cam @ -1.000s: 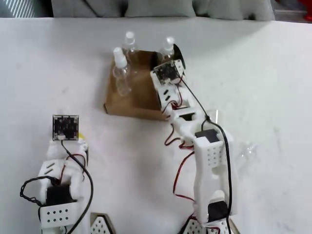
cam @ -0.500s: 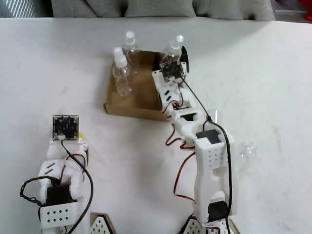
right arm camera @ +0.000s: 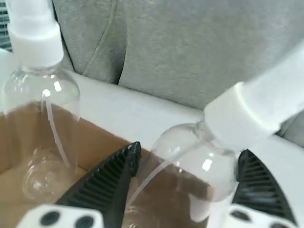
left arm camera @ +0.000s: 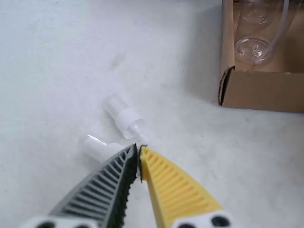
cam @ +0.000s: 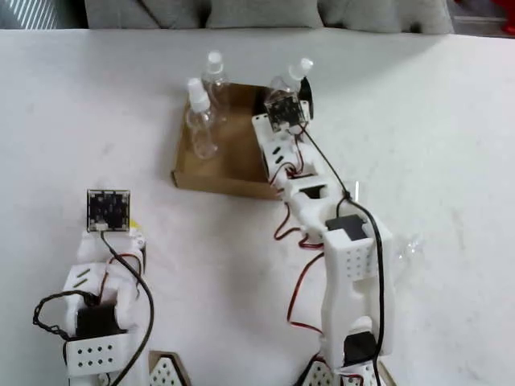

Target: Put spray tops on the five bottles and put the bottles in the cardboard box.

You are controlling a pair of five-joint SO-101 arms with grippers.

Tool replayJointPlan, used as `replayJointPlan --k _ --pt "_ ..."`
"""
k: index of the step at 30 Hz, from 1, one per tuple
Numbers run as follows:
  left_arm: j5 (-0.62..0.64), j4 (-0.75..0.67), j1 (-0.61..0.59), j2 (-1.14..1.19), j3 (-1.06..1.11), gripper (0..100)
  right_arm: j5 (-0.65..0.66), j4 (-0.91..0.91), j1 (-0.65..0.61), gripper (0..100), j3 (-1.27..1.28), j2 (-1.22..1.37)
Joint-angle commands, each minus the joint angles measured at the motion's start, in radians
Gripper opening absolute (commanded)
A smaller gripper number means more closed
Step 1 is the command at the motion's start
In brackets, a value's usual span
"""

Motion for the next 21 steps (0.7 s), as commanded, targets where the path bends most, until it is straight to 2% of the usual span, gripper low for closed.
replayJointPlan --k 1,4,16,21 --pt "-0.008 0.002 0.012 -0.007 -0.006 3 0.068 0.038 -0.008 27.9 -0.009 -0.067" --pt "-0.008 0.002 0.012 -0.007 -0.006 3 0.163 0.035 -0.012 27.9 -0.009 -0.064" --pt "-0.008 0.000 0.012 -0.008 -0.006 3 0.176 0.041 -0.012 27.9 -0.006 -0.073" --pt "-0.008 0.000 0.012 -0.008 -0.006 3 0.284 0.035 -0.025 27.9 0.008 -0.073"
